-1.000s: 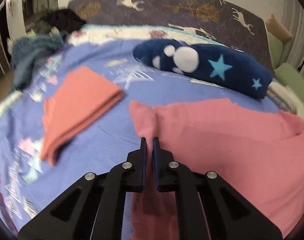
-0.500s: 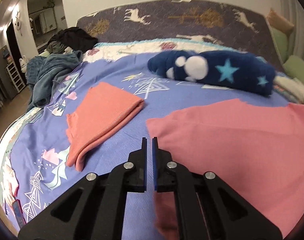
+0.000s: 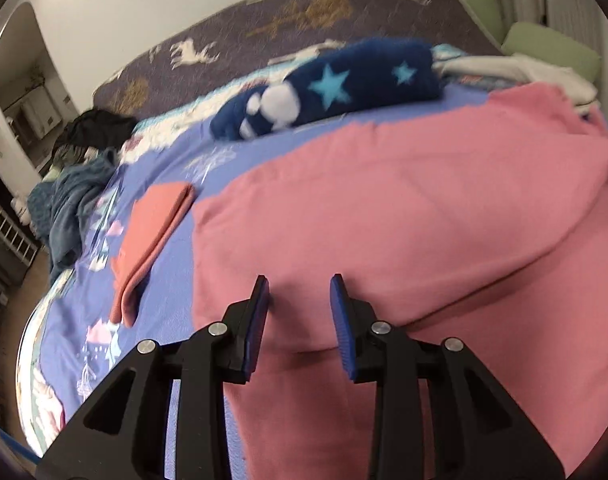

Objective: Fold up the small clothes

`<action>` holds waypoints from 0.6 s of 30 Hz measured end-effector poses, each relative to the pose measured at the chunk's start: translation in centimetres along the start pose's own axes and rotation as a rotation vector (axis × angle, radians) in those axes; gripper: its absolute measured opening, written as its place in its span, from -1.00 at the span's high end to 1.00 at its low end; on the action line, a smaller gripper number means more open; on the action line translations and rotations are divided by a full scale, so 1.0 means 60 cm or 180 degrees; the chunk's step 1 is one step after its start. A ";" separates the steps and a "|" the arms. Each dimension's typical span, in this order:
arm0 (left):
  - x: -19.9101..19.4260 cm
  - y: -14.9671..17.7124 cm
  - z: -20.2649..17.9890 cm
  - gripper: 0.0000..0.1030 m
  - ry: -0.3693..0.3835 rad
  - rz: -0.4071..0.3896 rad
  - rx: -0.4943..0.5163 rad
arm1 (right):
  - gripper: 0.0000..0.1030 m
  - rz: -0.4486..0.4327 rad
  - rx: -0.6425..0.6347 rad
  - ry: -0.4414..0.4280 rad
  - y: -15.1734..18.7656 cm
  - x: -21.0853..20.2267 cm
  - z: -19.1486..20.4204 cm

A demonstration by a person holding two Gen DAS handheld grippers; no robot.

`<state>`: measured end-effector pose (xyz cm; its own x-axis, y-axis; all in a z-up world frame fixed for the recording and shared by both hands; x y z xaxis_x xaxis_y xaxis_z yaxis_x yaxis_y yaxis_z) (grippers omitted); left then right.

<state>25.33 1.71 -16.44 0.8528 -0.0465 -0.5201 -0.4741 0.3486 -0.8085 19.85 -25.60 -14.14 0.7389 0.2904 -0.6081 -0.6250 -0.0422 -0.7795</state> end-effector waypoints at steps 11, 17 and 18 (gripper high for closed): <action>-0.021 0.000 0.017 0.15 0.0013 -0.0057 -0.0026 | 0.31 0.0247 0.0853 -0.0068 0.052 -0.041 -0.080; -0.018 0.011 0.032 0.04 -0.0060 0.0039 -0.0062 | -0.35 0.0343 0.1328 -0.0552 0.025 0.035 -0.059; -0.018 0.013 0.034 0.03 -0.0065 0.0045 -0.0068 | -0.35 0.0361 0.1485 -0.0601 0.020 0.050 -0.062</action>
Point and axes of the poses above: each gripper's, at about its wrist camera, not at the fingertips, and x roughly the way its jaws point, z to its left, y to its underside, the point moved 7 cm from there along x, roughly the way its jaws point, and after that the axes turned 15 degrees about -z, right-handed, at the moved point
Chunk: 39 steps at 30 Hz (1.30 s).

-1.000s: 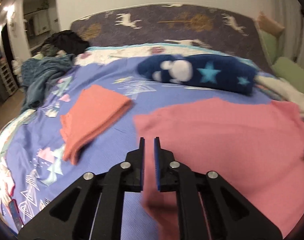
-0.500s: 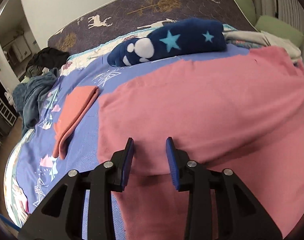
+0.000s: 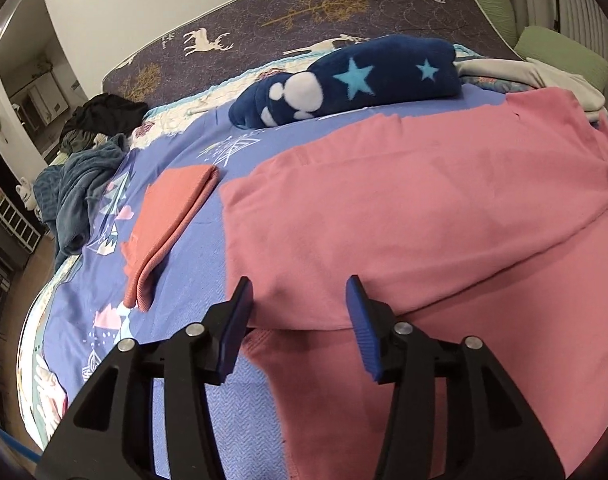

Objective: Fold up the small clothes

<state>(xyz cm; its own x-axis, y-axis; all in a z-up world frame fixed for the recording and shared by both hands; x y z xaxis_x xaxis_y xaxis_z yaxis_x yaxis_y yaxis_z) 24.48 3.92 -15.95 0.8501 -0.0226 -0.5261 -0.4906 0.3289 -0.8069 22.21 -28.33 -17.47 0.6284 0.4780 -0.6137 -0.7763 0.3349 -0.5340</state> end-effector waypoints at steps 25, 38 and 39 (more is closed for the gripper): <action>-0.014 0.001 0.032 0.00 -0.0071 -0.0101 -0.0188 | 0.42 -0.0409 -0.0435 0.0368 -0.015 -0.033 0.003; -0.030 0.005 0.063 -0.29 -0.0329 0.0005 -0.0310 | 0.18 -0.0747 -0.0468 0.0662 0.020 -0.088 -0.010; -0.042 -0.003 0.061 -0.28 -0.0282 -0.0058 -0.0366 | 0.06 -0.0813 -0.0409 0.0709 0.015 -0.110 -0.023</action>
Point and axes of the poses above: each gripper's, at about its wrist camera, not at the fingertips, and x roughly the way its jaws point, z to its left, y to its underside, the point moved 7 cm from there along x, roughly the way its jaws point, and after that the axes turned 15 degrees about -z, right-handed, at the moved point
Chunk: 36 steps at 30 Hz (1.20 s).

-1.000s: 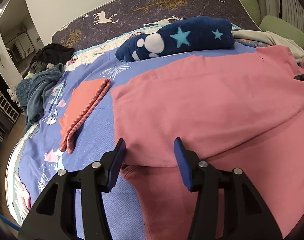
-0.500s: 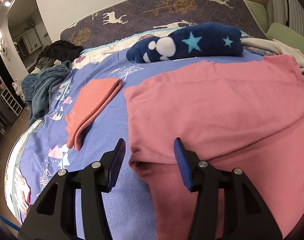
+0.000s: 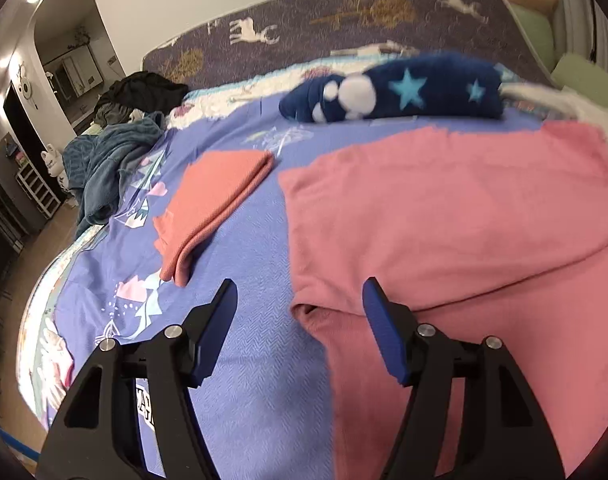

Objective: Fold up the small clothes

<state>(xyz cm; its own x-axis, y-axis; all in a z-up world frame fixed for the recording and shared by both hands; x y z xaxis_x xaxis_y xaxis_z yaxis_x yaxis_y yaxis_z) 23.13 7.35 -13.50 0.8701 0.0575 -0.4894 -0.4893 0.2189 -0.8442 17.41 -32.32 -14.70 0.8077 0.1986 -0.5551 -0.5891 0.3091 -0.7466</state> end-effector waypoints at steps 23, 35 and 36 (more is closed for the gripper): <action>0.054 -0.043 -0.130 -0.17 0.0585 0.0193 -0.0418 | 0.15 -0.1213 0.3268 0.1165 -0.007 -0.114 -0.584; 0.071 -0.037 -0.127 -0.17 0.0599 0.0225 -0.0489 | 0.95 -0.1431 0.2905 0.0583 -0.094 -0.150 -0.489; 0.067 -0.038 -0.126 -0.17 0.0616 0.0204 -0.0494 | 0.95 -0.1445 0.2761 0.0442 -0.116 -0.150 -0.452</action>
Point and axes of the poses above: each gripper's, at about its wrist camera, not at the fingertips, and x roughly the way its jaws point, z to its left, y to its underside, the point moved 7 cm from there along x, roughly the way its jaws point, and after that the axes turned 15 degrees about -z, right-handed, at the moved point
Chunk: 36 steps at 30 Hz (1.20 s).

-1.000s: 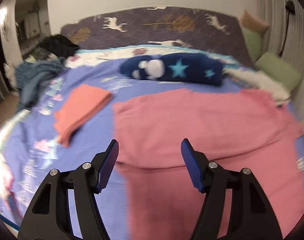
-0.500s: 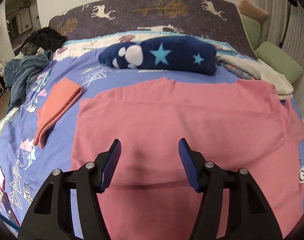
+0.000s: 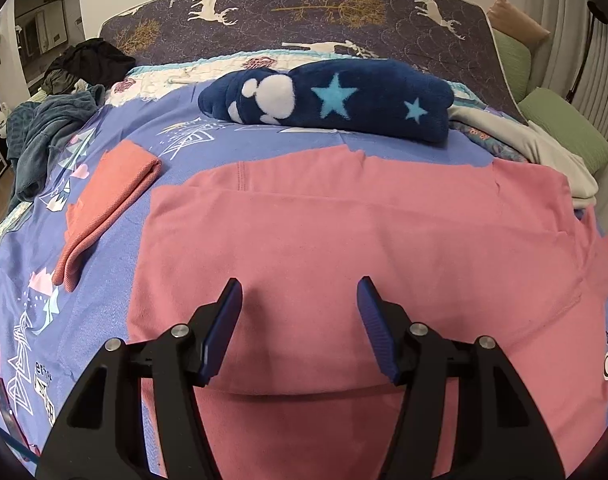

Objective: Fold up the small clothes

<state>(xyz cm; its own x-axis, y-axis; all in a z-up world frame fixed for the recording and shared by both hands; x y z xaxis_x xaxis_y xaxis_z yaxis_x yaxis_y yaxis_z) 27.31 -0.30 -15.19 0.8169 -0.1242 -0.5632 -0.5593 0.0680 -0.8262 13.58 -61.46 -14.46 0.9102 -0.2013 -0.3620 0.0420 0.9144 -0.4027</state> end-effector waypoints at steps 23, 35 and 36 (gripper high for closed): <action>-0.017 0.000 -0.030 -0.19 0.1086 0.0096 -0.0487 | 0.94 0.2319 -0.2952 -0.1064 0.709 -0.002 0.286; 0.028 0.006 -0.107 -0.61 0.1681 0.0522 -0.1094 | 0.86 0.2176 -0.3397 -0.1109 0.730 -0.025 0.293; 0.033 0.004 -0.110 -0.62 0.1696 0.0540 -0.1168 | 0.86 0.2163 -0.3419 -0.1111 0.731 -0.025 0.293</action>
<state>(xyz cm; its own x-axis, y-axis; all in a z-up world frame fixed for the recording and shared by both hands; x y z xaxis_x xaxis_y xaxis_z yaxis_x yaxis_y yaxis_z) 27.86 -7.10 -16.41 0.5848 -0.6199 -0.5233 -0.7625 -0.1998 -0.6154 21.32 -14.87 -16.84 0.6844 0.4333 -0.5864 -0.6618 0.0314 -0.7491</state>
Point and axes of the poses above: each gripper's, at about its wrist camera, not at the fingertips, and x roughly the way its jaws point, z to its left, y to its underside, the point moved 7 cm from there along x, roughly the way its jaws point, and after that the axes turned 15 degrees about -z, right-handed, at the moved point
